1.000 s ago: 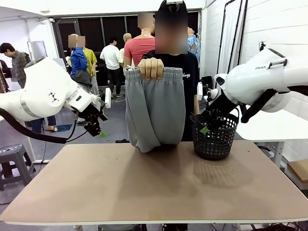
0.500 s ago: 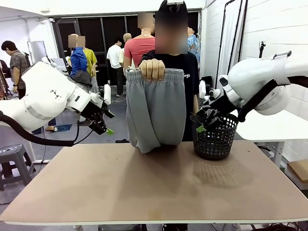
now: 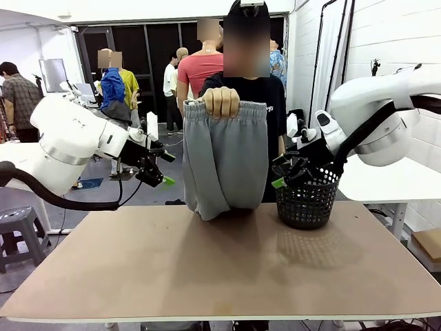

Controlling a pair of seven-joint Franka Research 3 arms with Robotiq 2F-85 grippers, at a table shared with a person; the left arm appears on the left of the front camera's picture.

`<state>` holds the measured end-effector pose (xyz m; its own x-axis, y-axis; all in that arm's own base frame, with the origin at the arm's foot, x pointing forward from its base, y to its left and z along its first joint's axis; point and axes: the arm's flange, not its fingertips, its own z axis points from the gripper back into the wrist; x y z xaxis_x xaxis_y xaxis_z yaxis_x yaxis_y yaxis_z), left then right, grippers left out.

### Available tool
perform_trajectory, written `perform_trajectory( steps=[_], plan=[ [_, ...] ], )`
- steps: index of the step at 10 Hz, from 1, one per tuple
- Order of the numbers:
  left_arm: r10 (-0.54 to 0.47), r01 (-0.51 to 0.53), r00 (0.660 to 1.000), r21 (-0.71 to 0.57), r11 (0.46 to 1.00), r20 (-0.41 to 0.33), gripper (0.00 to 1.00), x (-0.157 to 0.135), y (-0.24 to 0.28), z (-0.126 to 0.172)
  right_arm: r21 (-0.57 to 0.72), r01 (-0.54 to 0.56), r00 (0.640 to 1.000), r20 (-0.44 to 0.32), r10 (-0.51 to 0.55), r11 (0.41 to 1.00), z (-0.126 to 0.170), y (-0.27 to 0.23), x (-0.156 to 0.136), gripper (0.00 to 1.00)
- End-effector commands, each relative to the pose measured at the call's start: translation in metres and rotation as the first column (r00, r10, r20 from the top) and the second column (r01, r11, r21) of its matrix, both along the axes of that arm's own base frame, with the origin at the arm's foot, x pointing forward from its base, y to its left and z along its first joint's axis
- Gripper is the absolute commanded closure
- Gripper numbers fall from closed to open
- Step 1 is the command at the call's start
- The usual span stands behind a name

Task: Fold the training pants.
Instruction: Grab both ends of the Training pants handed by a person.

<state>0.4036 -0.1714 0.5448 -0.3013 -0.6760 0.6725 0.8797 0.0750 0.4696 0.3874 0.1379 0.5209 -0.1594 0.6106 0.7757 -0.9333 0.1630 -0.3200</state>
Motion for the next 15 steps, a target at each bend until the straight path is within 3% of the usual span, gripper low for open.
perform_trajectory(
  steps=[1,3,9,11,15],
  plan=[
    [-0.057,0.055,0.998,-0.093,0.994,-0.018,0.0,0.008,-0.008,-0.006,0.05,-0.051,0.999,0.018,0.05,0.997,-0.004,0.005,0.006,0.0],
    [-0.104,0.097,0.994,-0.143,0.985,-0.04,0.0,0.003,-0.014,-0.005,0.085,-0.07,0.996,0.052,0.066,0.994,0.001,0.012,0.005,0.0],
    [-0.119,0.104,0.992,-0.274,0.956,-0.041,0.0,-0.006,-0.032,0.007,0.172,-0.142,0.988,0.083,0.129,0.975,0.014,0.018,-0.007,0.0],
    [-0.219,0.185,0.974,-0.343,0.921,-0.061,0.0,-0.006,-0.038,0.013,0.202,-0.164,0.985,0.081,0.151,0.966,0.011,0.019,-0.007,0.0],
    [-0.265,0.222,0.962,-0.382,0.897,-0.062,0.0,-0.004,-0.049,0.02,0.292,-0.226,0.974,0.092,0.208,0.929,0.014,0.022,-0.004,0.0]
  ],
)
